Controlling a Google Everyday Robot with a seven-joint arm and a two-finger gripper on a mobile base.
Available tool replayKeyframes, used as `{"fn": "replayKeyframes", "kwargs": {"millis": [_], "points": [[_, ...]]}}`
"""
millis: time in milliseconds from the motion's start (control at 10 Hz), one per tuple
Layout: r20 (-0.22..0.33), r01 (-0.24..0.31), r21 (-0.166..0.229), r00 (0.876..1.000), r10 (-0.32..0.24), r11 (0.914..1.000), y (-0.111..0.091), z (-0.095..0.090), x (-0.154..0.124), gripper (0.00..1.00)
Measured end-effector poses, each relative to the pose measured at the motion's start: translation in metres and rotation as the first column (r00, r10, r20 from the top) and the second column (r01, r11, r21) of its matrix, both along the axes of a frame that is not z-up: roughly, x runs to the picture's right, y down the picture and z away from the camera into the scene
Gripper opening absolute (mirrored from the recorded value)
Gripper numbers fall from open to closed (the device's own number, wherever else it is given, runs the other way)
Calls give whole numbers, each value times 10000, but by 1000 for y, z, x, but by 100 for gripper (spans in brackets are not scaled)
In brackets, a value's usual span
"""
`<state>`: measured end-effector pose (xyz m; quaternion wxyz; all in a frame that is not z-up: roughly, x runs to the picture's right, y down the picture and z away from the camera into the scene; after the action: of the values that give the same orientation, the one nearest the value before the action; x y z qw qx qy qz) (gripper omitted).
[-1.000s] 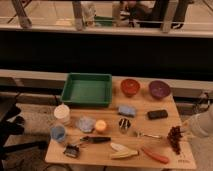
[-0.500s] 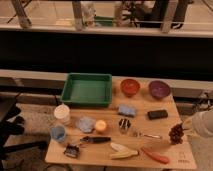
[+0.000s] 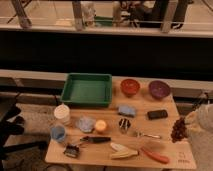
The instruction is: Place grapes in paper cup
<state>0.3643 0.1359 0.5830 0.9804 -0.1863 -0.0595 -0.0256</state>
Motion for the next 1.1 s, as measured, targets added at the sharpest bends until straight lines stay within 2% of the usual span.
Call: {"fn": "replayKeyframes", "kwargs": {"millis": [300, 500, 700, 900, 1100], "points": [[211, 68, 390, 9997, -76, 9992, -17, -23, -5, 0], [483, 211, 600, 9985, -240, 9980, -21, -31, -13, 0], [944, 528, 811, 9937, -604, 9953, -25, -38, -36, 0], [1487, 989, 1015, 9824, -1134, 9899, -30, -42, -66, 0], [2037, 1439, 1192, 9649, -1661, 9824, -35, -49, -95, 0]]}}
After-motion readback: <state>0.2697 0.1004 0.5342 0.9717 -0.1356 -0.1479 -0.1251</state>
